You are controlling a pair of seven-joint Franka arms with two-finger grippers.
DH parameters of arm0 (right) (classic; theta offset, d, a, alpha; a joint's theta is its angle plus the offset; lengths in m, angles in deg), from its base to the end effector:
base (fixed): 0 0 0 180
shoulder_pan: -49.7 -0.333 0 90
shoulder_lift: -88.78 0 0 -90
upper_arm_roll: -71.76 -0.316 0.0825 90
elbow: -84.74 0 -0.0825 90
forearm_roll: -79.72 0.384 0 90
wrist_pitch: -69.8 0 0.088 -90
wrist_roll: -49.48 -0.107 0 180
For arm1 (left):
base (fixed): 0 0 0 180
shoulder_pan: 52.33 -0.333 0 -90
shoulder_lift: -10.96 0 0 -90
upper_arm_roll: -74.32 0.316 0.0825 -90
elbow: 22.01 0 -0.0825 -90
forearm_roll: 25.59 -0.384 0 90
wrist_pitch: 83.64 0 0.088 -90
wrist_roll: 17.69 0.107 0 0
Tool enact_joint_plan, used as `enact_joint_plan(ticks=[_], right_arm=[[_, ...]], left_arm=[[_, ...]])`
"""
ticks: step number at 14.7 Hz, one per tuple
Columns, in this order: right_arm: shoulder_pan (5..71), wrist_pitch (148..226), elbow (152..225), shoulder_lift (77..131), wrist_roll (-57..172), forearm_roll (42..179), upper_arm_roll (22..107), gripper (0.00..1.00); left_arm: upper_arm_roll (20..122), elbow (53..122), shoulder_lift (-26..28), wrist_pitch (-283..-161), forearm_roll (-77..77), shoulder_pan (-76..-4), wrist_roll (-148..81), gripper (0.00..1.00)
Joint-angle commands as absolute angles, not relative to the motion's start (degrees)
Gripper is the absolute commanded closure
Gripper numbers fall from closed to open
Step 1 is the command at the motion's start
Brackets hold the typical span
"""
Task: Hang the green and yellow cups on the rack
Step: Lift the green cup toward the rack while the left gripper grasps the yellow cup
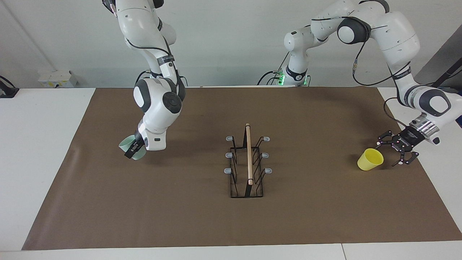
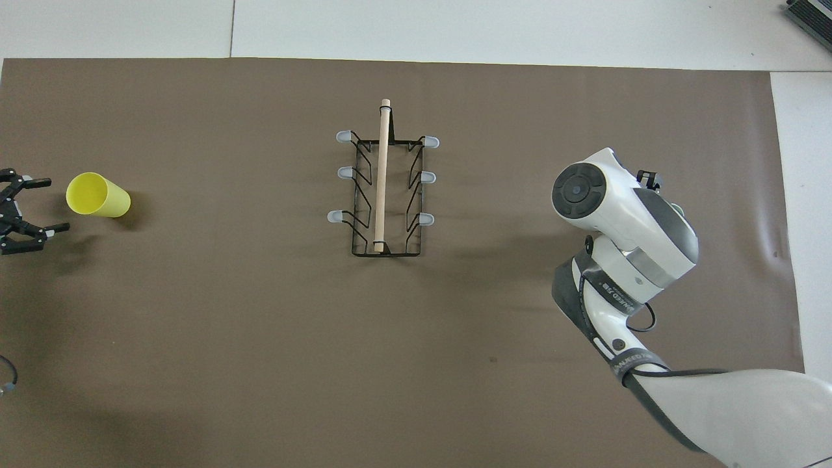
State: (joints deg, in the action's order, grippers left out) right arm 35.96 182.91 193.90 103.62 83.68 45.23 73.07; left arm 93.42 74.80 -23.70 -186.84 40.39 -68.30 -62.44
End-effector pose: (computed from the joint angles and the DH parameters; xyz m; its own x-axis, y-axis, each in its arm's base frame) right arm 0.5913 0.0939 0.3589 0.4489 0.7592 -0.4712 0.8934 -0.3711 0.2532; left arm 0.5872 0.2896 0.2588 -0.1774 0.5869 -0.7900 0.9200 0.3839 0.0787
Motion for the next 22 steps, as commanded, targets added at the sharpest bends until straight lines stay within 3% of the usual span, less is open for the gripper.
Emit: enact_joint_plan(ticks=[1,8,15,18,21,22], right_arm=[[36.3,183.3,192.0,102.3,86.7,54.9,72.3,1.00],[36.0,187.4,189.4,98.6,88.9,75.5,71.4,1.00],[34.6,202.8,191.7,96.2,93.8,104.5,71.4,1.00],[33.1,213.2,197.0,94.0,106.4,125.4,71.4,1.00],[32.7,214.3,201.7,91.1,123.4,151.7,71.5,1.00],[32.7,214.3,203.4,90.0,128.8,158.1,71.5,1.00]], left_arm=[[93.3,82.6,-20.4,-186.8,45.8,-67.8,-59.0,0.00],[93.4,89.5,-18.3,-187.2,53.8,-66.2,-54.0,0.00],[93.1,90.5,-18.4,-192.4,59.9,-64.2,-54.2,0.00],[92.9,90.7,-18.6,-193.9,61.3,-63.1,-54.2,0.00],[92.7,90.9,-18.5,-194.5,61.8,-62.6,-54.1,0.01],[92.5,91.0,-18.5,-194.6,61.8,-62.6,-54.1,0.08]])
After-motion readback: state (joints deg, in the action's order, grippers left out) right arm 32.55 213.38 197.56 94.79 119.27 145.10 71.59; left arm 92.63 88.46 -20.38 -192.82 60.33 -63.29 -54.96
